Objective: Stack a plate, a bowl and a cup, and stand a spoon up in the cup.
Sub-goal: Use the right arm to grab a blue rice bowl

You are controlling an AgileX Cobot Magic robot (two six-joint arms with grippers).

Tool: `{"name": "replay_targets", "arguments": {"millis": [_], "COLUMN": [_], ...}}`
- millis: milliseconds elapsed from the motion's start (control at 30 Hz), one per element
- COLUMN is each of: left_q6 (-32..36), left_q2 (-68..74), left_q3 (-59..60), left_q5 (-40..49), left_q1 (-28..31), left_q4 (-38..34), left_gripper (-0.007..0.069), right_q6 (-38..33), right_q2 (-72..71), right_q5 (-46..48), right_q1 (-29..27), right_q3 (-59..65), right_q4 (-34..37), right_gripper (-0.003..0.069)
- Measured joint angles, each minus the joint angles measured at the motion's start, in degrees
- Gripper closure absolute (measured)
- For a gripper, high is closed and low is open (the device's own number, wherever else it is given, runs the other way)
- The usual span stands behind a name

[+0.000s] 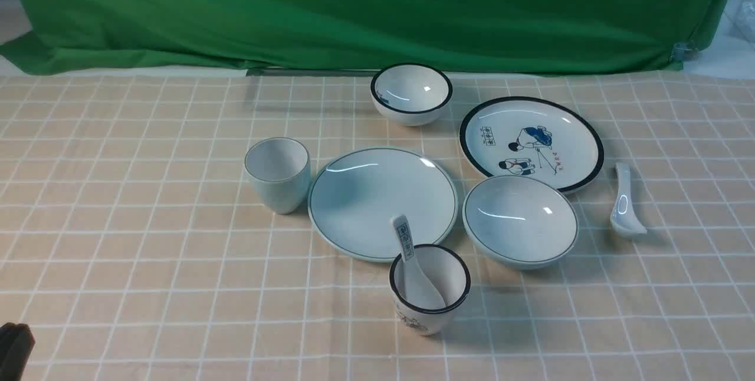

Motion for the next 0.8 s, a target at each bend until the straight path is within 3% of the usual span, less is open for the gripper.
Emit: {"name": "replay_targets", "arguments": {"millis": [700, 800], "left_q6": [-0.07, -2.99], "left_q2": [0.00, 0.00], "left_q3": [0.00, 0.00], "left_q5": [-1.40, -6.07], "left_q1": [0.00, 0.00], "left_q4": [-0.89, -12.29], "left_gripper": [0.0617, 0.0617], "right_q6": [0.00, 0.00], "right_q2": [0.00, 0.00], "right_q5": [0.00, 0.00], "right_q1": [0.00, 0.00], "right_q3": [0.00, 0.00], "right_q4": [0.02, 0.02], "right_gripper": [0.0421, 0.0421]}}
